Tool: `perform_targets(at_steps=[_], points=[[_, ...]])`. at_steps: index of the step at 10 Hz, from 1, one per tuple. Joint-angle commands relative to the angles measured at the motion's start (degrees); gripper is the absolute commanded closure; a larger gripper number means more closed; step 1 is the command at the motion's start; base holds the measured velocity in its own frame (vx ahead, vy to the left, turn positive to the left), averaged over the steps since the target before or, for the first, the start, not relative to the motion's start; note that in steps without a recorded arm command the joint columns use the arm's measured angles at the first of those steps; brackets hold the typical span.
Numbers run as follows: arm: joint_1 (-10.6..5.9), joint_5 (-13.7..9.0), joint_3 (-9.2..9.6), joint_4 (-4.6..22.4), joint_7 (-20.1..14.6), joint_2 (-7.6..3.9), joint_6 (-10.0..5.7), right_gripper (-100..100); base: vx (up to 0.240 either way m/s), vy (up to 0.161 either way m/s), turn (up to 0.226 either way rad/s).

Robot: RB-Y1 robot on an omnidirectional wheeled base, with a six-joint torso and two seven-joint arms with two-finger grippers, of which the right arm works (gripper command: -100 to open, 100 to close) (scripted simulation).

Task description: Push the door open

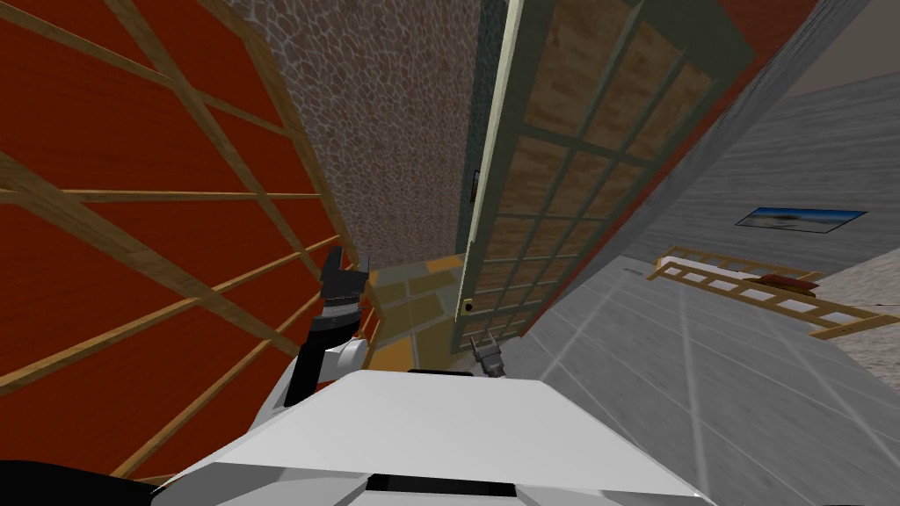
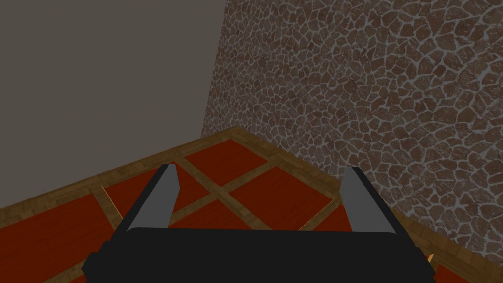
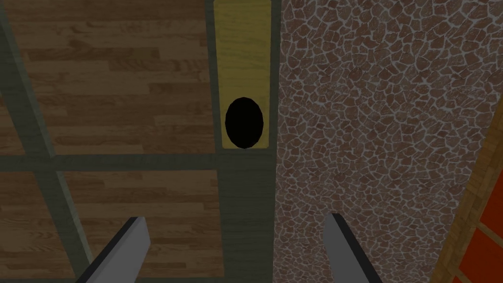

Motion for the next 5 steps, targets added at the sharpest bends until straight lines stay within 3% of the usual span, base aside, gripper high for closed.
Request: perform_targets(at_steps=[1,5], points=[[-2.27,-1.1,-0.27,2.5,-0.3,-1.81,-0.37,-100,0.004,0.048,0.026],[-7.49,-3.5,-0.91,8.3,-0.9,-5.3,-1.22,-100,0.063,0.088,0.017]])
